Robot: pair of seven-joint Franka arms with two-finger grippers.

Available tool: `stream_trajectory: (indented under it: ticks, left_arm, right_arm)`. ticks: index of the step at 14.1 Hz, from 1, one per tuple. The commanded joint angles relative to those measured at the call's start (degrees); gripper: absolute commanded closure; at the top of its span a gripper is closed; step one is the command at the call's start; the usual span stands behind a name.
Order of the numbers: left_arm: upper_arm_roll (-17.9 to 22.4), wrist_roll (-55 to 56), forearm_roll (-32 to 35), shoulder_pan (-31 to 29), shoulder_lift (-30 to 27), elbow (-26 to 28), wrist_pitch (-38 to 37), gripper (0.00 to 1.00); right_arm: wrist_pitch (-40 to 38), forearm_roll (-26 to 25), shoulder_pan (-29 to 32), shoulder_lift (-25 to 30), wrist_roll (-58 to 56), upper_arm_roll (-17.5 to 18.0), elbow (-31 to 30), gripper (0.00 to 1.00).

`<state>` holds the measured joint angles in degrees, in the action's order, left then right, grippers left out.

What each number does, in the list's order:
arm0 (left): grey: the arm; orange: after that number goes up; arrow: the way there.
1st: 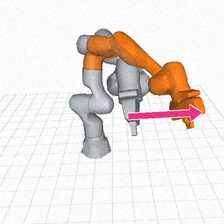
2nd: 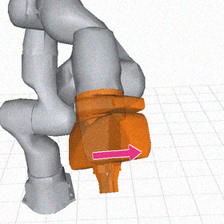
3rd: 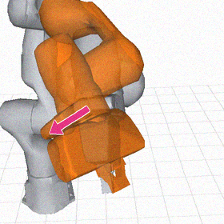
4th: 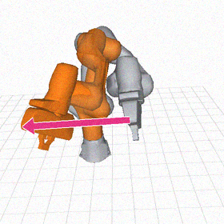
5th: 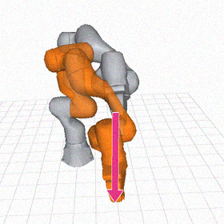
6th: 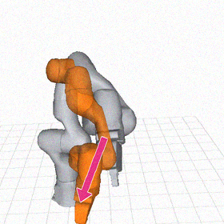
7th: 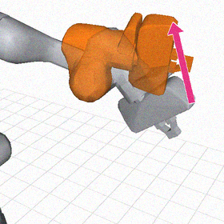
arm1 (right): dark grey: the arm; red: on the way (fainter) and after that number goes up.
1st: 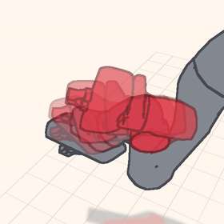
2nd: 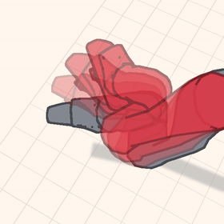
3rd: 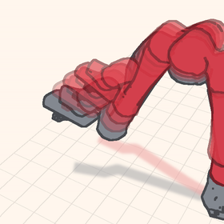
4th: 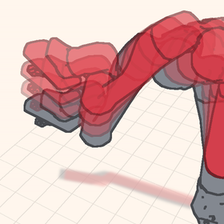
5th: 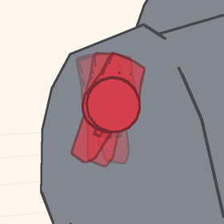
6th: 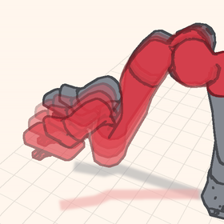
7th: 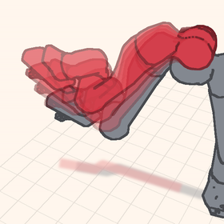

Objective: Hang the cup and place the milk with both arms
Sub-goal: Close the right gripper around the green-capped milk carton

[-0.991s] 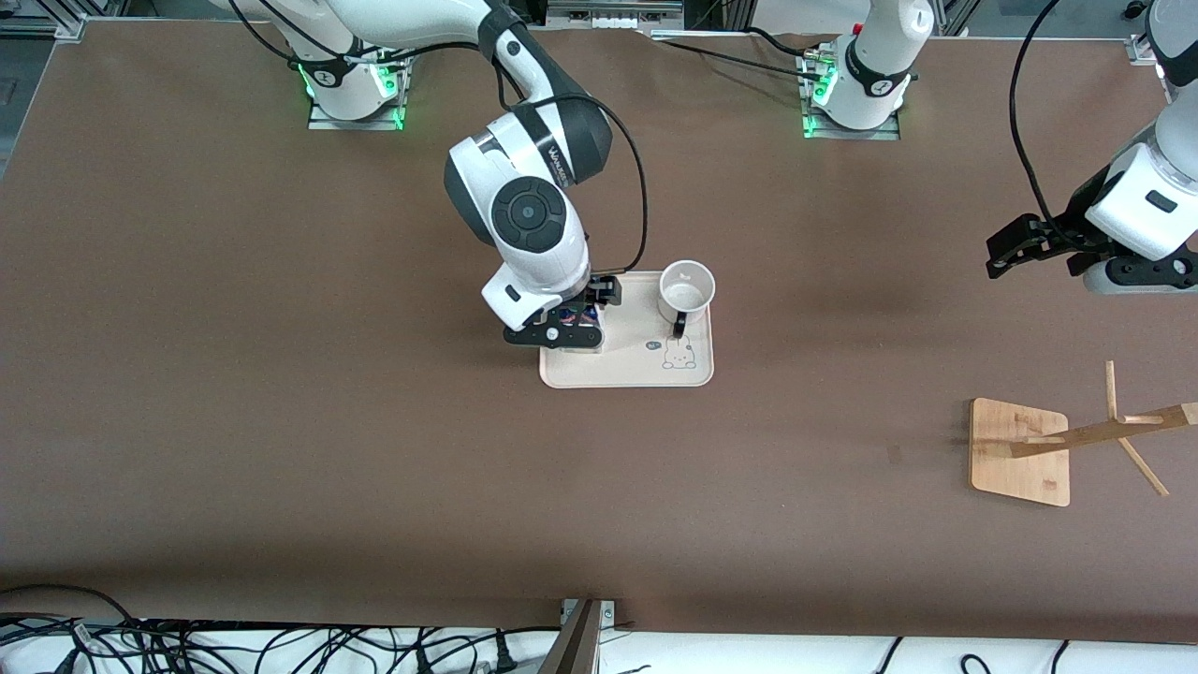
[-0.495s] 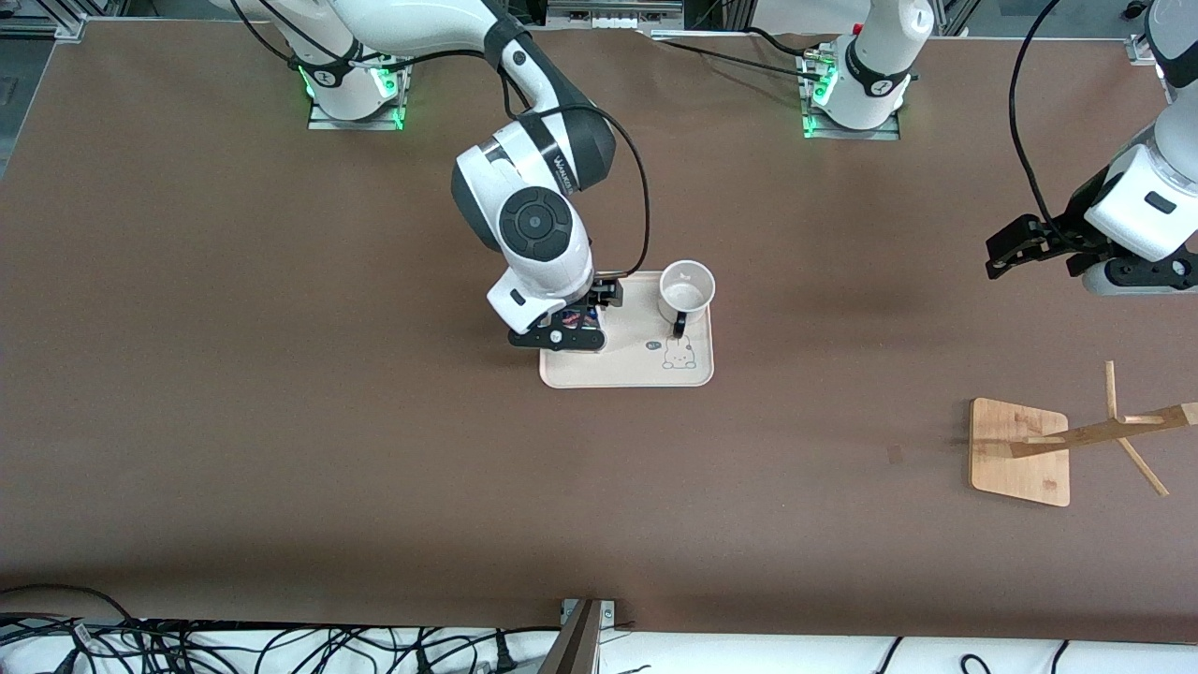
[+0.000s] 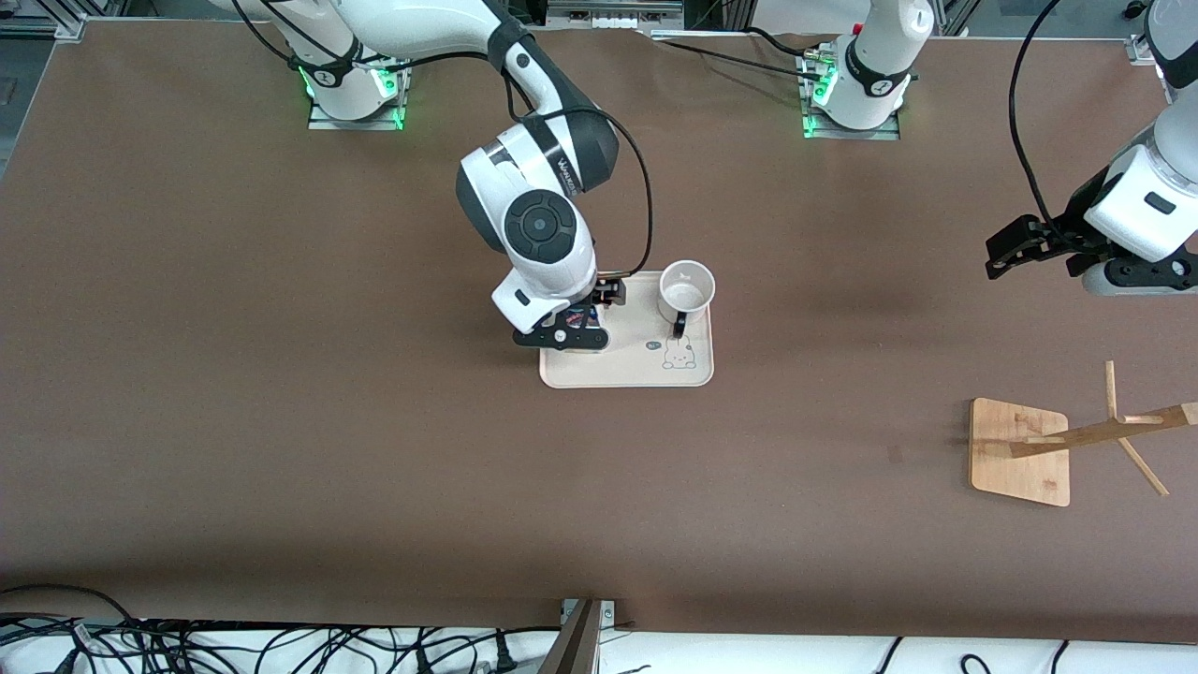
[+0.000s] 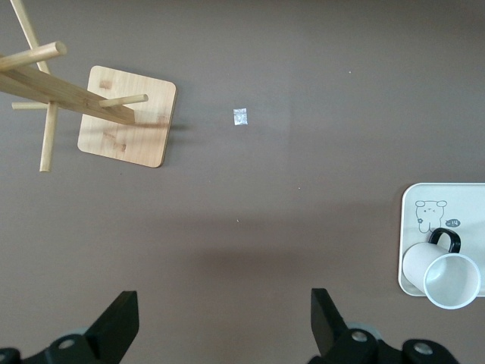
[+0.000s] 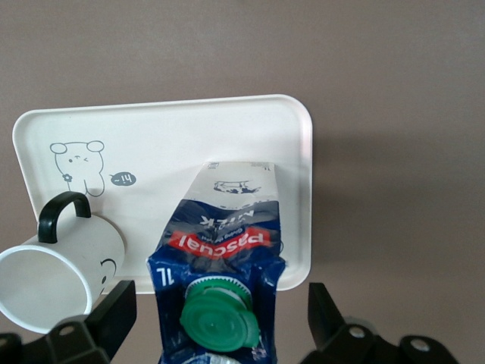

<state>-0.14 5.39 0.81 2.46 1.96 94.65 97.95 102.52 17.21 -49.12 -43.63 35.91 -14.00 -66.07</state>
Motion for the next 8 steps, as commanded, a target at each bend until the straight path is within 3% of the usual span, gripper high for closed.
stream_trajectory:
  ticks: [1, 2, 3, 4, 5, 8]
  left_arm:
    - [-0.3, -0.9, -0.81, -0.53, 0.77, -1.75, -1.01, 0.0]
    - [-0.3, -0.9, -0.81, -0.53, 0.77, -1.75, -1.01, 0.0]
    - [-0.3, -0.9, -0.81, -0.53, 0.77, -1.75, -1.01, 0.0]
    - [-0.3, -0.9, -0.81, -0.53, 0.77, -1.75, -1.01, 0.0]
    - [-0.3, -0.9, -0.81, -0.53, 0.77, -1.75, -1.01, 0.0]
    - [-0.3, -0.9, -0.81, -0.53, 0.77, -1.75, -1.01, 0.0]
  right_arm:
    - [-0.13, 0.89, -0.18, -1.29, 0.56, 0.02, 1.73, 0.0]
    - [-0.13, 0.89, -0.1, -1.37, 0.39, 0.11, 1.73, 0.04]
    - [-0.13, 0.89, -0.1, -1.37, 0.13, 0.11, 1.73, 0.29]
    - [-0.13, 0.8, -0.1, -1.37, 0.04, 0.11, 1.73, 0.44]
    - [-0.21, 0.8, -0.1, -1.29, 0.04, 0.03, 1.73, 0.51]
    - [-0.39, 0.89, -0.1, -1.2, 0.3, -0.06, 2.0, 0.59]
